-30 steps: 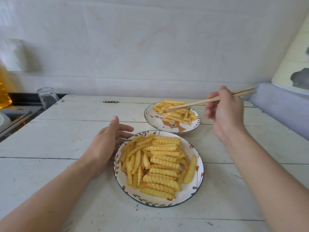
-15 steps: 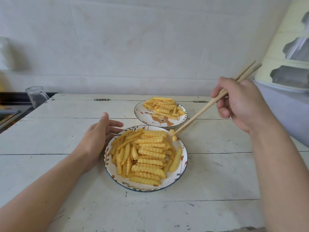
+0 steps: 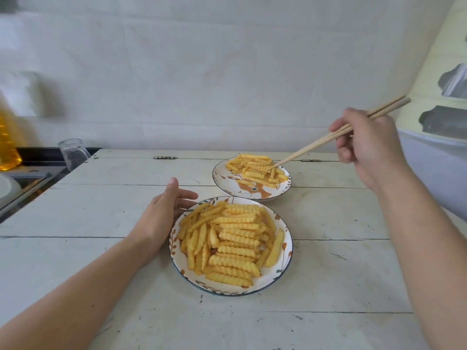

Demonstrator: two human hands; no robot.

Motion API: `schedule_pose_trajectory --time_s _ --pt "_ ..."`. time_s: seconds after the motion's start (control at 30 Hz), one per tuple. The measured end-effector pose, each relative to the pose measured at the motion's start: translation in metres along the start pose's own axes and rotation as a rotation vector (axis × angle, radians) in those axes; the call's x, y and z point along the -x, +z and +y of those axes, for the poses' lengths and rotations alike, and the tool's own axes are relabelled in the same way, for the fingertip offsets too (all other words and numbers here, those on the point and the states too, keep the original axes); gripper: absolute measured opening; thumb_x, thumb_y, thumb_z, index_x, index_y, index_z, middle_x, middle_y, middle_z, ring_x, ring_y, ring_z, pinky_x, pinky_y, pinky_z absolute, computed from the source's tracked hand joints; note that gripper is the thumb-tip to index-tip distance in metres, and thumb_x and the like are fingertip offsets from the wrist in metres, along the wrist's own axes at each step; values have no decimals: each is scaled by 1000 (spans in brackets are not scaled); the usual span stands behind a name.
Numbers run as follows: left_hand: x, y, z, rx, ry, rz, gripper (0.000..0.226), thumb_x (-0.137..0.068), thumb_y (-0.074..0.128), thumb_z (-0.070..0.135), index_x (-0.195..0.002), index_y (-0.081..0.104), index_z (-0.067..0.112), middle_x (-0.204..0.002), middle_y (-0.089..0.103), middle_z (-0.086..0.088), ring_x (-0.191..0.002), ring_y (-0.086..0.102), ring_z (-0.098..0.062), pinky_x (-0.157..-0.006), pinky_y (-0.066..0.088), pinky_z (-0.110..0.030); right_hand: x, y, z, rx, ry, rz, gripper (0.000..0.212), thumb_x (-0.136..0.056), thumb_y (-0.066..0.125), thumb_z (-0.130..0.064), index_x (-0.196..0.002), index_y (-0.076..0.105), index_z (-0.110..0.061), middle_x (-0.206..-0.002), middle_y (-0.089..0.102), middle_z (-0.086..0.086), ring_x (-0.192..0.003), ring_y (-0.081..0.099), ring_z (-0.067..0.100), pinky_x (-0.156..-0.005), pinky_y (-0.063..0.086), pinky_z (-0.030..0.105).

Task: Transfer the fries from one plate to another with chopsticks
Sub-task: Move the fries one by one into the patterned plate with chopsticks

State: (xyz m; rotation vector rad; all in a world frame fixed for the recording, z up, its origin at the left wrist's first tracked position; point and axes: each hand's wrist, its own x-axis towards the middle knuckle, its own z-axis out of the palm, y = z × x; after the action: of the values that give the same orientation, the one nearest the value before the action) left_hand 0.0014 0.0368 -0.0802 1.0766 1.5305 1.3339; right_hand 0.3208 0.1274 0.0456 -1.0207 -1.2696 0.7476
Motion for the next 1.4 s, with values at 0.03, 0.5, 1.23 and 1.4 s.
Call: schedule_pose_trajectory --time_s 0.03,0.5,1.23,1.4 --pt "-1 0 1 -13 -16 -12 68 -107 24 62 -111 74 16 -100 80 -3 -102 74 -25 -100 54 -50 -2 6 11 1 -29 30 35 -97 49 -21 -67 62 -11 -47 47 0 -38 35 16 -39 27 22" --pt "-39 -9 -5 -23 -97 -90 82 -101 27 73 -98 80 10 -96 75 -15 -83 69 -30 -78 50 -44 26 47 92 32 -109 -202 37 -107 44 -29 -87 68 -9 -65 54 9 -46 50 16 -47 44 24" --pt "-35 -6 -9 16 -8 -51 78 -104 25 67 -90 80 14 -90 74 -11 -83 68 -27 -83 48 -47 33 2 11 -71 -39 -84 67 -107 41 -39 -46 59 -15 -39 38 5 -31 26 16 -38 22 17" --pt "-35 -6 -9 13 -12 -54 78 -104 25 68 -91 80 14 -90 74 -11 -82 69 -28 -83 48 -47 35 4 13 -8 -16 -154 64 -105 44 -39 -49 60 -13 -40 38 7 -30 26 16 -38 23 17"
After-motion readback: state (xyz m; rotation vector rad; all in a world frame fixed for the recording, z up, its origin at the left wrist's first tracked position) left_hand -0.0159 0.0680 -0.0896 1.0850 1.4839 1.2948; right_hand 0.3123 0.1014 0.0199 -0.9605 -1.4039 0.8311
